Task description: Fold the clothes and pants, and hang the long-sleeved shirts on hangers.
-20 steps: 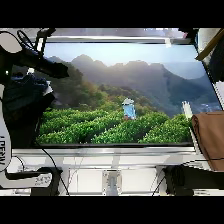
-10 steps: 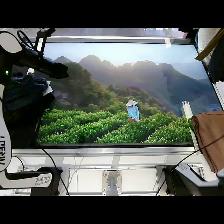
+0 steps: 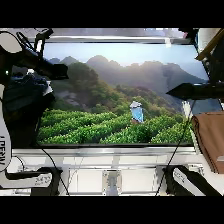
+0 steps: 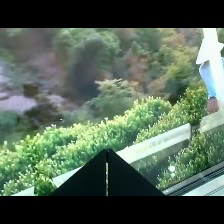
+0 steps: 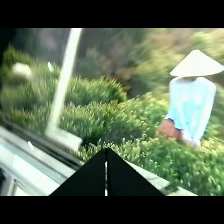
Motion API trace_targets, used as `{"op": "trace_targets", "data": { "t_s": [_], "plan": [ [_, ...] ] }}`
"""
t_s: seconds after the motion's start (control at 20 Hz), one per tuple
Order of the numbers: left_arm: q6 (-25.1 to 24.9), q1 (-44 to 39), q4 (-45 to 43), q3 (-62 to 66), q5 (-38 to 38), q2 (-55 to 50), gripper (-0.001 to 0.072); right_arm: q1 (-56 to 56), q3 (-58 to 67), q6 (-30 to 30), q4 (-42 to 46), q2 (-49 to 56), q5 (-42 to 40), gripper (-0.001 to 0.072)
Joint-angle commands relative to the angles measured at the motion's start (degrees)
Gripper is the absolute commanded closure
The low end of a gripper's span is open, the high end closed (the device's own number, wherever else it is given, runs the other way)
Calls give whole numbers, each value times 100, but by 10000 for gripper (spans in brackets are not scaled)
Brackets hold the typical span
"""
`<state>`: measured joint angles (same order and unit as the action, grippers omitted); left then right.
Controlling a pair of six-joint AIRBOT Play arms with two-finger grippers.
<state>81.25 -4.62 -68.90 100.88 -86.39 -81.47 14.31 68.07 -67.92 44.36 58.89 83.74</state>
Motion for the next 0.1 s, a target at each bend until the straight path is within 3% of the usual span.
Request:
{"op": "trace_targets", "data": {
  "t_s": [0.0, 0.05],
  "plan": [
    [44, -2, -2, -2, -7, -2, 699, -811, 4, 13, 308, -4, -258, 678],
    [44, -2, -2, -2, -7, -2, 699, -848, 4, 13, 313, -4, -251, 677]
  ]
}}
